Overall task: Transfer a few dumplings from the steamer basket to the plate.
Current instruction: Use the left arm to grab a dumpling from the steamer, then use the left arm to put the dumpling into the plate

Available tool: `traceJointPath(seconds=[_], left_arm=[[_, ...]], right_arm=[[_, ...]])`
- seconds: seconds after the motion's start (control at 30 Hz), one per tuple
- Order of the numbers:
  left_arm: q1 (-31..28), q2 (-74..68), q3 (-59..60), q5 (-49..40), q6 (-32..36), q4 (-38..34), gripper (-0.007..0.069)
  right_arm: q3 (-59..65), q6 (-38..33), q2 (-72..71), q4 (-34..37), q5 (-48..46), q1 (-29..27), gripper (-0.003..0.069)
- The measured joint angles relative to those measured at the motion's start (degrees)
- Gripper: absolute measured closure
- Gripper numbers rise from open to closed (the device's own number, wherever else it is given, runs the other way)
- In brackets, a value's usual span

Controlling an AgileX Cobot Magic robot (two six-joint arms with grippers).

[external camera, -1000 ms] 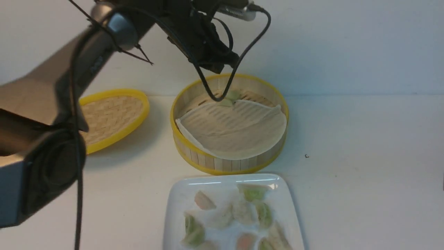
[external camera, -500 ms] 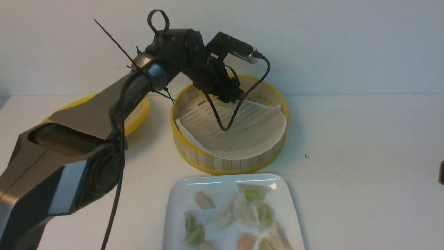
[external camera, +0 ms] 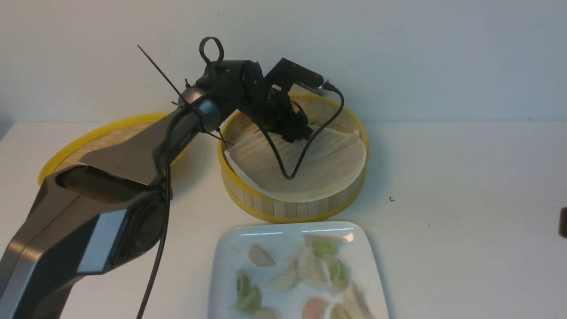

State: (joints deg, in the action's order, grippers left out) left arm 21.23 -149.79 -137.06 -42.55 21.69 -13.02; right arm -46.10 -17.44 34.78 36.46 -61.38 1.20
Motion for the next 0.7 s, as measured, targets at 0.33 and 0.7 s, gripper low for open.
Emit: traceJointPath(seconds=[0.33, 0.7], left_arm=[[0.0, 0.0, -4.3, -5.5, 0.5, 0.5, 0.0512], [0.0, 5.3, -15.6, -22.3, 0.5, 0.7, 0.0512]], right_arm=[[0.0, 0.0, 0.0, 0.0, 0.0, 0.0, 0.0673], [-1.3, 5.2, 1.7, -1.4, -1.1, 0.0, 0.0673]])
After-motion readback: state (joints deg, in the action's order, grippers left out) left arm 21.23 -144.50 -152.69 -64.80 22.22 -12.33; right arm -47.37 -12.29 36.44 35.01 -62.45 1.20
